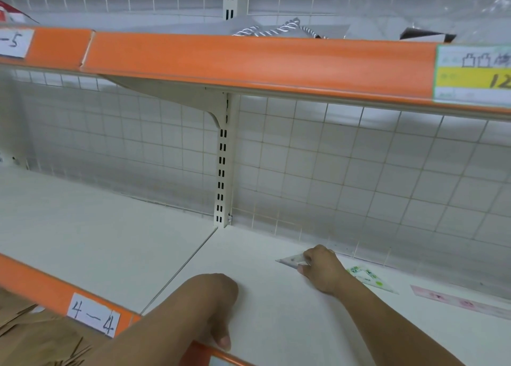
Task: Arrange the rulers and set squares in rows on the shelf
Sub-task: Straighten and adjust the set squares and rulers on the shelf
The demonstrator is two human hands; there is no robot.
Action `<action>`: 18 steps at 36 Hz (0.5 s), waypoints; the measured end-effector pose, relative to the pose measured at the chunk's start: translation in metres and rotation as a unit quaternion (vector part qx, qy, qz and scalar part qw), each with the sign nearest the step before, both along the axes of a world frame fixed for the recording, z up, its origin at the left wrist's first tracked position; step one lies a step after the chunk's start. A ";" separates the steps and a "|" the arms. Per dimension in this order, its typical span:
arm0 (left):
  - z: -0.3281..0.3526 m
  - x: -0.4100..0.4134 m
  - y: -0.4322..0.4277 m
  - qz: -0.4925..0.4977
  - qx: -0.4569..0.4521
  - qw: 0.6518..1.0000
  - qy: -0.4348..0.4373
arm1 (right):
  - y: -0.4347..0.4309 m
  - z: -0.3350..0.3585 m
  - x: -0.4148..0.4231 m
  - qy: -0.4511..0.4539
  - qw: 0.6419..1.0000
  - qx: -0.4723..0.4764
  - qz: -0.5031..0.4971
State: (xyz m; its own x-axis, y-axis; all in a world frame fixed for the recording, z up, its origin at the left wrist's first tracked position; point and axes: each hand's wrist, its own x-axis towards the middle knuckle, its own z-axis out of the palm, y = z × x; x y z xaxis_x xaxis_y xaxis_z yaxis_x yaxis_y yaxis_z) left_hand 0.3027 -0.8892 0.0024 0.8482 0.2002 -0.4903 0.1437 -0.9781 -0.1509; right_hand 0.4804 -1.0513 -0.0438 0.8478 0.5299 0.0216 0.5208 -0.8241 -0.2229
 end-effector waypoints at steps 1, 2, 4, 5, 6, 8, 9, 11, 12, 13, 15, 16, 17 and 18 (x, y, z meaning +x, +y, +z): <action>0.001 -0.001 0.000 0.001 -0.001 1.000 -0.001 | 0.000 0.000 -0.001 0.001 1.000 0.001 0.000; 0.001 -0.001 0.000 0.002 -0.001 1.000 0.000 | 0.000 0.000 -0.002 0.000 1.000 0.003 -0.001; 0.002 -0.001 -0.001 0.000 -0.001 1.000 0.002 | 0.001 0.000 -0.004 0.002 1.000 -0.002 -0.005; 0.003 -0.002 -0.001 -0.001 -0.001 1.000 0.002 | 0.001 -0.001 -0.004 0.001 1.000 -0.003 -0.006; 0.003 -0.002 -0.001 0.000 -0.002 1.000 0.003 | 0.000 -0.001 -0.004 0.001 1.000 -0.001 -0.010; 0.003 -0.002 0.000 0.005 -0.007 1.000 0.004 | 0.000 -0.001 -0.006 -0.002 1.000 0.003 -0.015; 0.003 -0.002 0.000 0.006 -0.010 1.000 0.005 | 0.000 0.000 -0.008 -0.007 1.000 0.008 -0.016; 0.002 -0.001 0.001 0.006 -0.014 1.000 0.005 | -0.001 0.002 -0.012 -0.014 0.999 0.021 -0.026; 0.001 0.000 0.001 0.006 -0.012 1.000 0.004 | -0.001 0.003 -0.015 -0.018 0.999 0.026 -0.027; -0.001 0.001 0.002 0.007 -0.010 1.000 0.000 | -0.001 0.005 -0.018 -0.026 0.999 0.030 -0.030; -0.004 0.002 0.003 0.008 -0.010 1.000 -0.011 | 0.000 0.008 -0.026 -0.036 0.998 0.042 -0.028; -0.005 0.003 0.004 0.008 -0.011 1.000 -0.014 | 0.000 0.009 -0.030 -0.040 0.998 0.046 -0.022; -0.006 0.002 0.004 0.007 -0.014 1.000 -0.016 | 0.000 0.010 -0.037 -0.038 0.998 0.045 -0.020; -0.007 0.002 0.005 0.010 -0.019 1.000 -0.018 | 0.000 0.010 -0.043 -0.034 0.998 0.043 -0.018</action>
State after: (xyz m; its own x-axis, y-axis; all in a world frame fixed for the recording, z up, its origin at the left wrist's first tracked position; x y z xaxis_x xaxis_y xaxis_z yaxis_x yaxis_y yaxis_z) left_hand 0.3049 -0.8842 -0.0045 0.8616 0.2001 -0.4664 0.1689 -0.9797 -0.1081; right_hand 0.4379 -1.0516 -0.0338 0.8610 0.4934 0.1234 0.5079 -0.8215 -0.2592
